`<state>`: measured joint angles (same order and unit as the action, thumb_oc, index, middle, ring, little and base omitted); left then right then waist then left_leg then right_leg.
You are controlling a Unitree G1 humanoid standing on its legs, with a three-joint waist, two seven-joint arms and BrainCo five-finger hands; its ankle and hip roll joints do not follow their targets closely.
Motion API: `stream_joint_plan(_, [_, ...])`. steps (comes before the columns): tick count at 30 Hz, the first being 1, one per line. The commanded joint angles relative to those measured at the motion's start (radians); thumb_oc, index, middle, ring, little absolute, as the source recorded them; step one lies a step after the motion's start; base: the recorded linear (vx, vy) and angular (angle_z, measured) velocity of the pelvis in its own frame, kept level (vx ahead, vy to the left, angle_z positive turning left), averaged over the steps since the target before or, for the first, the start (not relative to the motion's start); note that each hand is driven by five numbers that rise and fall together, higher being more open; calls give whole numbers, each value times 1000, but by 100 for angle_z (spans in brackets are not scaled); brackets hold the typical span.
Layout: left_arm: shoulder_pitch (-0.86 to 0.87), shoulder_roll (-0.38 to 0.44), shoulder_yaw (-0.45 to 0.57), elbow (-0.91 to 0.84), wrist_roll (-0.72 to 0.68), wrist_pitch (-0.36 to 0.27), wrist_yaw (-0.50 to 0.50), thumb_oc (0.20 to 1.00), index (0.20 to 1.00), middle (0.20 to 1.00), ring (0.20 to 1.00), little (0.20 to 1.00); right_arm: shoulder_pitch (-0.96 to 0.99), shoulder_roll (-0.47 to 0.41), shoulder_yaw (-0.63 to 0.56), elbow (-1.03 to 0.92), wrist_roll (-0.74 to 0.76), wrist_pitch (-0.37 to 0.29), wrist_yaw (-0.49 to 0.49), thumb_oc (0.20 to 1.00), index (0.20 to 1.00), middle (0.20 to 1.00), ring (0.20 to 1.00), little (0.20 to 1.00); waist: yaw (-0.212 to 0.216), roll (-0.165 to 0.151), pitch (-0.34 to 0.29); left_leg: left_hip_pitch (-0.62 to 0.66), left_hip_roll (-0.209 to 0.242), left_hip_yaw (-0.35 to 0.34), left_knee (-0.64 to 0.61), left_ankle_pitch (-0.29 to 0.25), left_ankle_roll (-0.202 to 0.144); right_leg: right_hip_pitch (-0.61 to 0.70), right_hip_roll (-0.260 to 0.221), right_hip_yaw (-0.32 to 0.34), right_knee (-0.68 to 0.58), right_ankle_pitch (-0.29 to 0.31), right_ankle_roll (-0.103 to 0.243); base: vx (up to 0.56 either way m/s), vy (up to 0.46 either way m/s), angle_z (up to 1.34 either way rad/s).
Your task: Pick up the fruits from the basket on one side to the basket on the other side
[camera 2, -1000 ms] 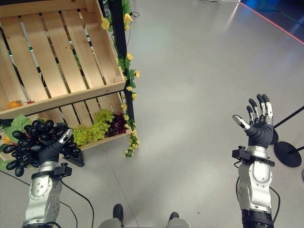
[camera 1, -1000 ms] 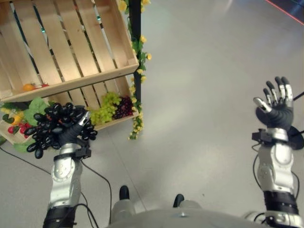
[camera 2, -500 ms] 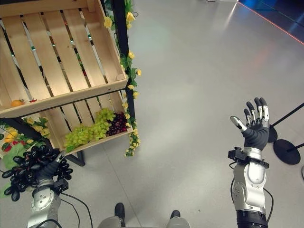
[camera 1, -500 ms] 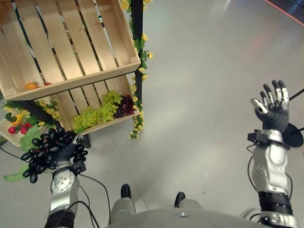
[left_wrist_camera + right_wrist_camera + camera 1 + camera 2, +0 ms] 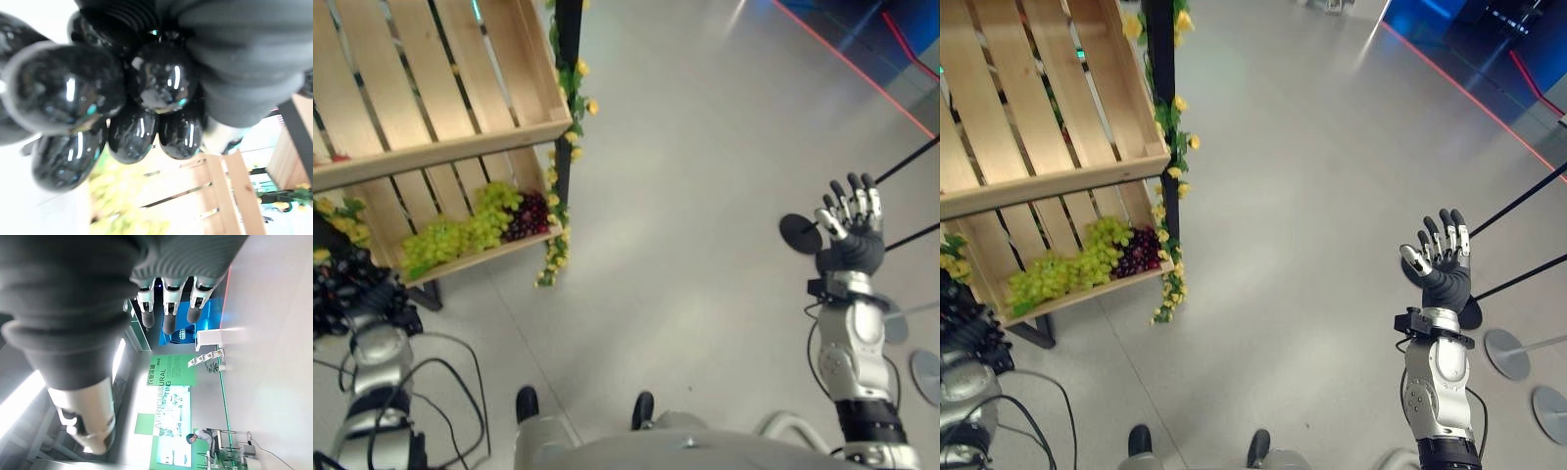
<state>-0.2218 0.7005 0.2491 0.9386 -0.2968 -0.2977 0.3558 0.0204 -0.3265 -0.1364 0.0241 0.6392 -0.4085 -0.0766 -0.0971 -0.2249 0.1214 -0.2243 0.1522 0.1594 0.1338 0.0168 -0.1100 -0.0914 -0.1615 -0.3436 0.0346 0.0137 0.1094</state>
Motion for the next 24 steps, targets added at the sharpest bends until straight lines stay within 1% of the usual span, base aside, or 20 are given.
stream_joint_plan(1, [-112, 98, -17, -1, 38, -24, 29, 200, 200, 200, 200, 200, -58, -7, -28, -53, 29, -69, -7, 1000, 1000, 1000, 1000, 1000, 0, -5, 85, 46, 12, 14, 123, -137, 8, -14, -51, -13, 71, 3, 58, -21, 1, 4])
stream_joint_plan(3, [-152, 134, -28, -22, 44, -12, 41, 200, 200, 200, 200, 200, -57, -7, -22, -58, 28, -69, -12, 1000, 1000, 1000, 1000, 1000, 1, -9, 110, 20, 15, 9, 138, -138, 6, -31, -48, -10, 70, 3, 57, -16, 12, 7])
stream_joint_plan(5, [-167, 146, -34, -30, 52, -1, 44, 200, 200, 200, 200, 200, -58, -9, -24, -58, 25, -67, -12, 1000, 1000, 1000, 1000, 1000, 2, -9, 122, 10, 17, 9, 145, -139, 5, -38, -47, -9, 71, 3, 56, -34, 8, 3])
stream_joint_plan(6, [-201, 169, -39, -57, 34, 0, 49, 200, 200, 200, 200, 200, -59, -11, -22, -66, 27, -64, -12, 1000, 1000, 1000, 1000, 1000, 1, -12, 141, -11, 22, 7, 160, -139, 4, -55, -48, -5, 74, 6, 55, -40, 8, 0])
stream_joint_plan(8, [-203, 170, -40, -56, 33, 0, 50, 200, 200, 200, 200, 200, -60, -11, -23, -66, 27, -63, -12, 1000, 1000, 1000, 1000, 1000, 1, -12, 141, -13, 23, 6, 162, -140, 4, -57, -47, -5, 75, 5, 55, 0, 0, 0])
stream_joint_plan(9, [-232, 200, -47, -69, 36, 6, 52, 200, 200, 200, 200, 200, -58, -20, -25, -76, 20, -59, -12, 1000, 1000, 1000, 1000, 1000, -2, -18, 159, -32, 29, 1, 177, -142, 4, -76, -47, 1, 83, 7, 54, -39, -19, 0])
stream_joint_plan(11, [-248, 204, -53, -82, 34, 7, 59, 200, 200, 200, 200, 200, -59, -21, -30, -81, 22, -58, -10, 1000, 1000, 1000, 1000, 1000, -3, -20, 171, -50, 33, -4, 197, -147, 4, -89, -47, 2, 94, 6, 53, -40, -22, -2])
stream_joint_plan(14, [-281, 230, -70, -133, 45, 14, 61, 200, 200, 200, 200, 200, -58, -23, -43, -101, 21, -61, -6, 1000, 1000, 1000, 1000, 1000, -6, -22, 208, -102, 41, -18, 239, -154, 2, -132, -47, 10, 120, -1, 50, -41, -11, 1])
stream_joint_plan(18, [-293, 234, -79, -152, 71, 21, 57, 200, 200, 200, 200, 200, -63, -16, -42, -116, 14, -58, 5, 1000, 1000, 1000, 1000, 1000, -11, -27, 232, -127, 51, -12, 260, -161, 4, -162, -45, 17, 131, 0, 47, -29, 5, -1])
stream_joint_plan(24, [-284, 235, -74, -194, 97, 21, 48, 200, 200, 200, 200, 200, -61, -12, -54, -132, 6, -58, 17, 1000, 1000, 1000, 1000, 1000, -20, -38, 239, -146, 64, -8, 282, -171, 6, -186, -36, 29, 134, 5, 48, -13, -5, -6])
